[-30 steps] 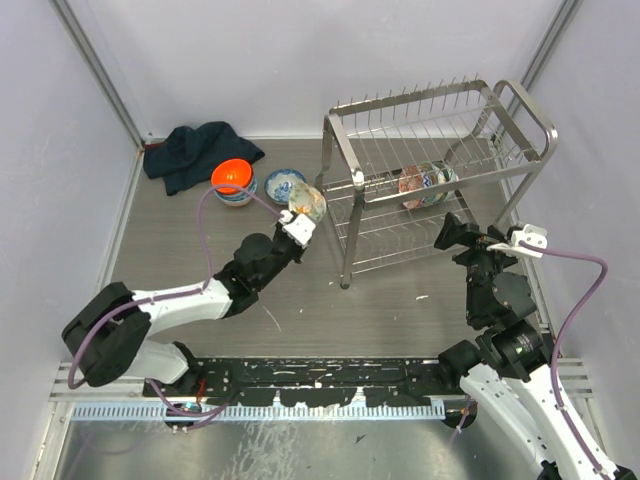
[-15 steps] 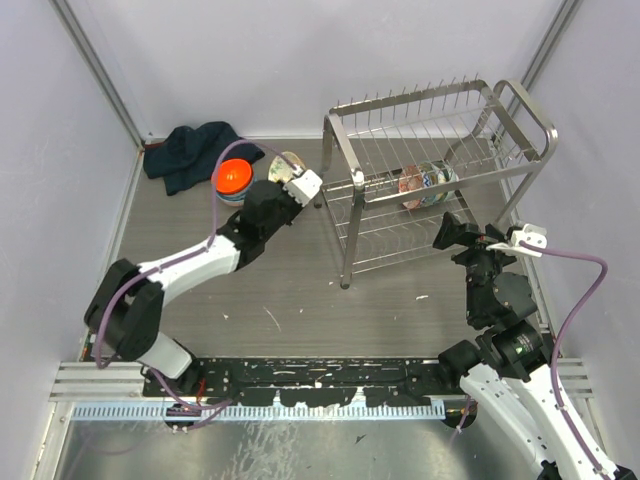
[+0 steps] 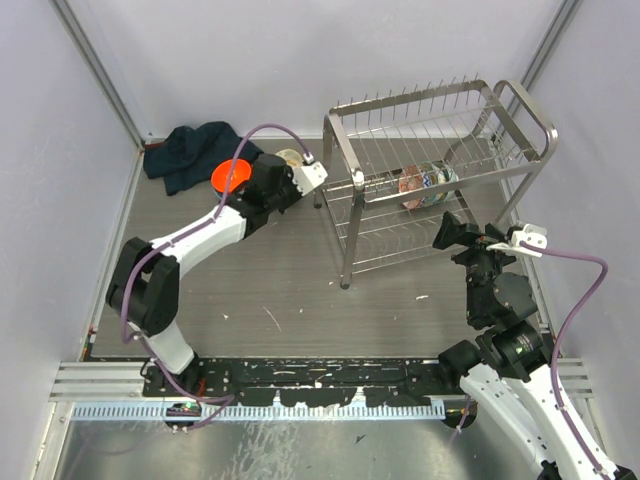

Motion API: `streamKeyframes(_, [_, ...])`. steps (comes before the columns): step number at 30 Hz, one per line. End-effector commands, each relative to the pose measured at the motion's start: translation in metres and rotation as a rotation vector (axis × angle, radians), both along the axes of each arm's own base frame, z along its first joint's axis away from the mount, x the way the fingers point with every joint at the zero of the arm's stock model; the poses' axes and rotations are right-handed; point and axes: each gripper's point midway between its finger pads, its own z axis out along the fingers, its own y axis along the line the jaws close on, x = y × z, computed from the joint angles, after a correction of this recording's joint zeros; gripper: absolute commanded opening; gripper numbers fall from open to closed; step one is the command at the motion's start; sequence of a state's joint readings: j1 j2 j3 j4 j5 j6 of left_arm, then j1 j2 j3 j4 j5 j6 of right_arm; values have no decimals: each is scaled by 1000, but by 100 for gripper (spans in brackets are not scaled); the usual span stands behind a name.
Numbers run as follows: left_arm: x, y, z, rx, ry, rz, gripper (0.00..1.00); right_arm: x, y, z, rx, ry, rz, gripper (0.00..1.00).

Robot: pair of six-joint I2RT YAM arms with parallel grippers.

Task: Unload the bowls from the dish rack
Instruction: Place the bowl with the bowl.

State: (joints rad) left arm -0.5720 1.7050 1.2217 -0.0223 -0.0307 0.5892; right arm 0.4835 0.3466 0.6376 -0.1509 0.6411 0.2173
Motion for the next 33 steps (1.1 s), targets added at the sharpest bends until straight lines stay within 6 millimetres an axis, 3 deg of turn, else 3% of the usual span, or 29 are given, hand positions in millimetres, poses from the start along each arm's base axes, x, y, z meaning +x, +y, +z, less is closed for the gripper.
streamKeyframes(1, [13, -2, 20, 37, -47, -56, 0, -1, 3, 21, 42, -67, 19, 100])
streamKeyframes(16, [34, 8, -11, 166, 41, -82, 0, 0, 5, 20, 45, -70, 26, 100])
streamKeyframes(33, [43, 17, -25, 209, 90, -33, 0, -1, 5, 22, 46, -74, 28, 100])
